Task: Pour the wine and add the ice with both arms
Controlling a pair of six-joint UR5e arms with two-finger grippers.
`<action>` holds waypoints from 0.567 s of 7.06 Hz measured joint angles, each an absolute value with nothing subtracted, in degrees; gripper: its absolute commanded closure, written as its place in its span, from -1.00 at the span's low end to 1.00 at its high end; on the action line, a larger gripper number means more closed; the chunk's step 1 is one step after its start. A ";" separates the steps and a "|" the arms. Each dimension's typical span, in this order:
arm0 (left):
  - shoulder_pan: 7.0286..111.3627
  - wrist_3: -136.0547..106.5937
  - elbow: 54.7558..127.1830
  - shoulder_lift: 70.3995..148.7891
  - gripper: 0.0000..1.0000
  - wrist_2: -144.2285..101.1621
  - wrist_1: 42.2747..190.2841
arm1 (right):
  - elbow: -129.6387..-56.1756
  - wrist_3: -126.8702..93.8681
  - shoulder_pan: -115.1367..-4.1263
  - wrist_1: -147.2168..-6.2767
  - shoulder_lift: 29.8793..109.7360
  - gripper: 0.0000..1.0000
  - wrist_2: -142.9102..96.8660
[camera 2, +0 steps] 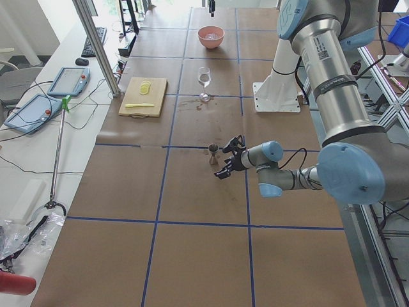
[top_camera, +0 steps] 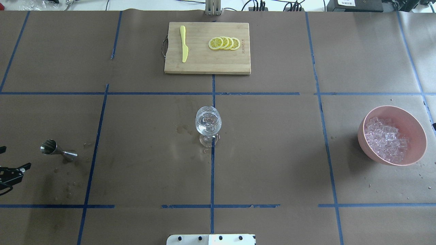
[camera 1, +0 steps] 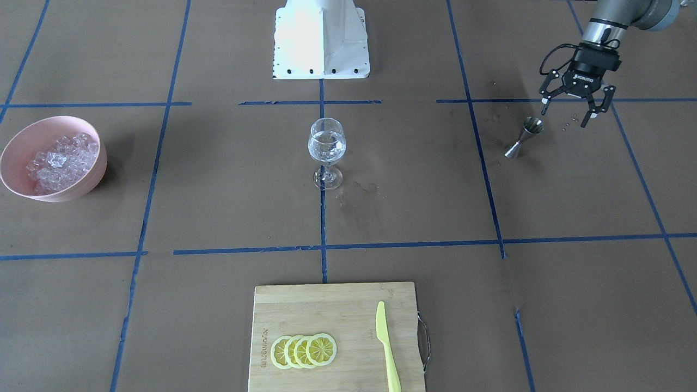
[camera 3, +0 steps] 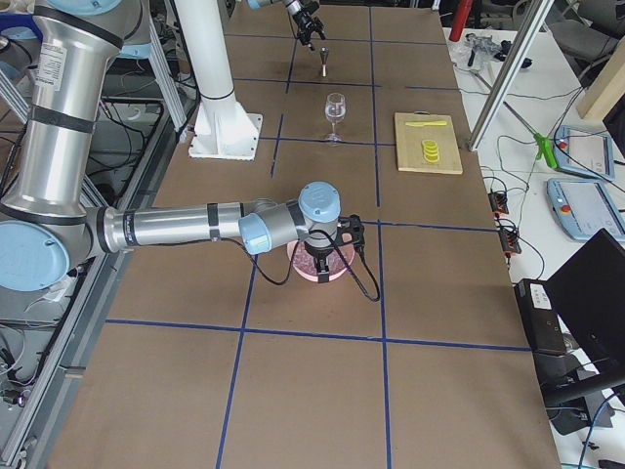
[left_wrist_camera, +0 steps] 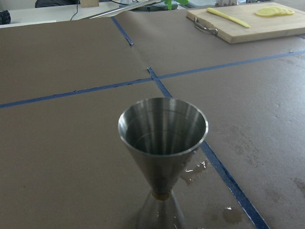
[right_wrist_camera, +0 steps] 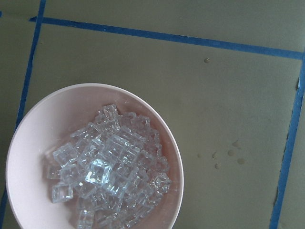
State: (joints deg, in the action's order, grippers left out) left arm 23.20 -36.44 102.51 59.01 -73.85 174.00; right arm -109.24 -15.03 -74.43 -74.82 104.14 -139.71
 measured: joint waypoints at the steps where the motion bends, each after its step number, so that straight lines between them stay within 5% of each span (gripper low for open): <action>1: 28.99 -30.72 102.10 58.94 -0.98 -79.90 174.07 | -109.26 -18.09 -72.43 -72.97 104.12 -1.00 -139.60; 4: 44.43 -17.48 98.68 60.37 -0.98 -95.16 174.11 | -108.93 -40.12 -60.74 -61.27 104.06 -0.89 -131.54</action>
